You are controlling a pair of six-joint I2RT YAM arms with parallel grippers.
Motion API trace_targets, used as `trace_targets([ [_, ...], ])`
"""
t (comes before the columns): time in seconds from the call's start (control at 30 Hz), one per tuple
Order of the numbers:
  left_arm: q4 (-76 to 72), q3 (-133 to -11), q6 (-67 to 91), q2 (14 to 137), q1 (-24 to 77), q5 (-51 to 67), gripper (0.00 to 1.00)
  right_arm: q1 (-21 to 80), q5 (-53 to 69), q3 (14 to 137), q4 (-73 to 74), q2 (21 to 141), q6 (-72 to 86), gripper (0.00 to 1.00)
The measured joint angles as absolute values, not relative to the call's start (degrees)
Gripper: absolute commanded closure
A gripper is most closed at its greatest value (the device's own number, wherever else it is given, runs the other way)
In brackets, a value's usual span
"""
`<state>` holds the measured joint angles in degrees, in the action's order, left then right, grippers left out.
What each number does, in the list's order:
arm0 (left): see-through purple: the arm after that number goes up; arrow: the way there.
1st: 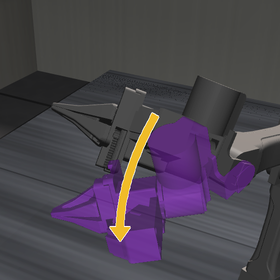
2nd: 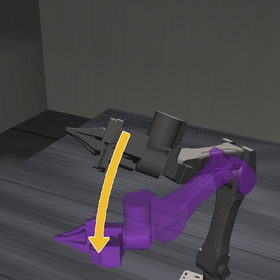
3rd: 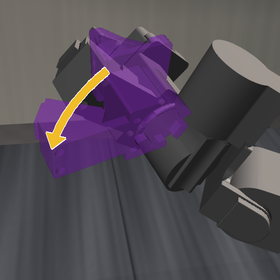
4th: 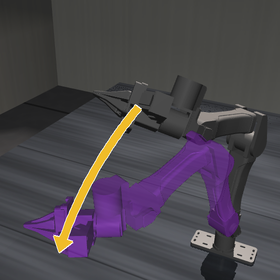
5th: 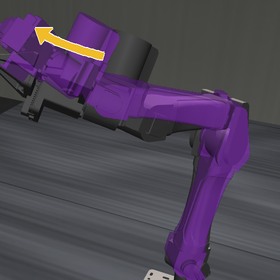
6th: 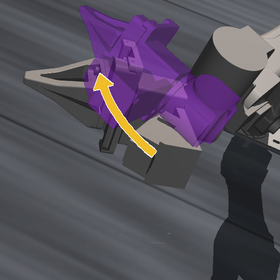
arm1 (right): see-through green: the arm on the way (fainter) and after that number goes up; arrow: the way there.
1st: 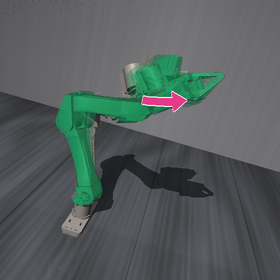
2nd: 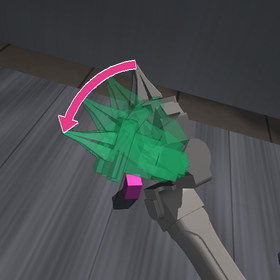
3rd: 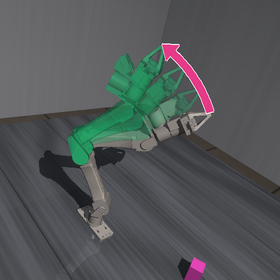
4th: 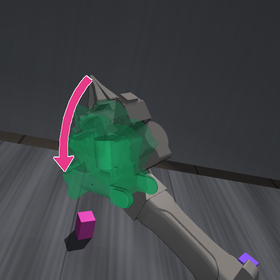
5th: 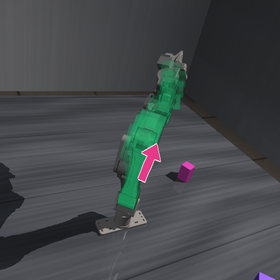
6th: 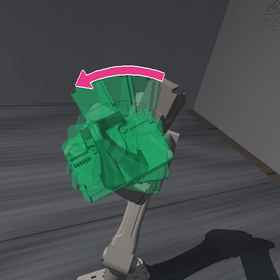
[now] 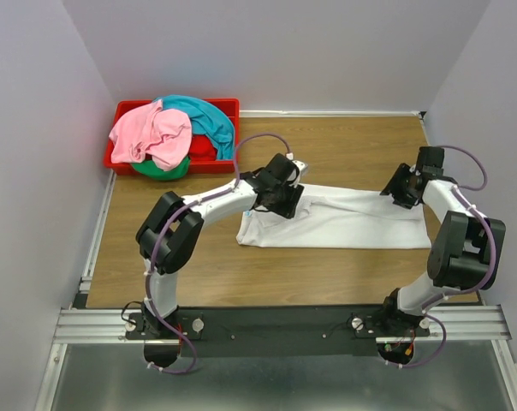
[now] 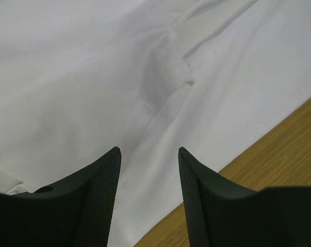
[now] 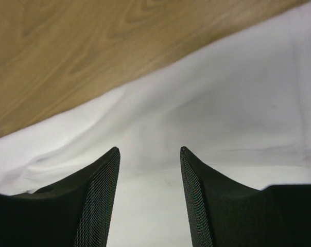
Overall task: Fold and stack the t-shirts
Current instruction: Fold the tshirt
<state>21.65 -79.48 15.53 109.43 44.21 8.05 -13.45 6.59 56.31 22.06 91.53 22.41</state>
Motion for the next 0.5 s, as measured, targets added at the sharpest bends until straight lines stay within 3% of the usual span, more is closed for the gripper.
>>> trace_targets([
  [0.33, 23.5, -80.7, 19.7, 114.7, 41.7, 2.4, 0.43, -13.5, 7.0, 59.0, 22.2, 94.0, 20.9, 0.42],
  [0.5, 23.5, -87.2, 19.8, 119.8, 41.7, 1.9, 0.43, -13.5, 7.3, 57.6, 22.5, 96.9, 20.9, 0.42],
])
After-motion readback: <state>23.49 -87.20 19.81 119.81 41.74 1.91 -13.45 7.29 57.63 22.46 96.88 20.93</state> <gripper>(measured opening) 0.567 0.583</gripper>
